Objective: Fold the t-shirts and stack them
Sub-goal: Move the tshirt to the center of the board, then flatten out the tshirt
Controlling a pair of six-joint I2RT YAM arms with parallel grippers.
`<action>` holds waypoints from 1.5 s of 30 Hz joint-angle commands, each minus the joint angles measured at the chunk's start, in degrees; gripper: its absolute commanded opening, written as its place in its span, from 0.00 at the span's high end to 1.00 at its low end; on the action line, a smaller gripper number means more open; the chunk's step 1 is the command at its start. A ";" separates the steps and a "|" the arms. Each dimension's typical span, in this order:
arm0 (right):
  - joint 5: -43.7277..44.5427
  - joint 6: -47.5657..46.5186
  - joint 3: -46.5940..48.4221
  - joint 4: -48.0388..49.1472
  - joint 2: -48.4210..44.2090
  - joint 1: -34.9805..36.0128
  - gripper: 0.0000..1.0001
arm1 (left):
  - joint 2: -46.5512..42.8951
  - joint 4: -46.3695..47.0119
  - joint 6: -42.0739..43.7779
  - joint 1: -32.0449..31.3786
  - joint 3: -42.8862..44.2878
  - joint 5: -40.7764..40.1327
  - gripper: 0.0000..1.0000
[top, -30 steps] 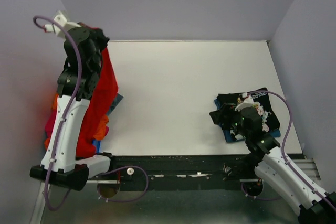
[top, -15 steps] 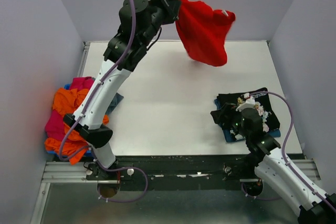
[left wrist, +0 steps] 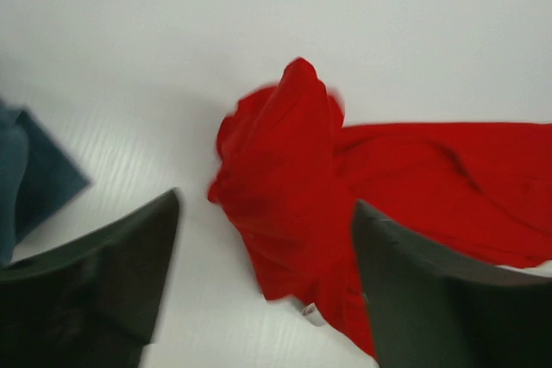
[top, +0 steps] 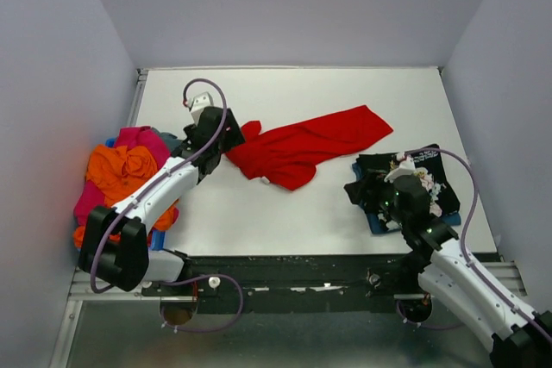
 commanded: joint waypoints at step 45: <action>1.21 2.40 6.65 14.07 22.91 0.04 0.31 | 14.09 -6.16 -7.45 -1.16 7.05 -9.33 1.00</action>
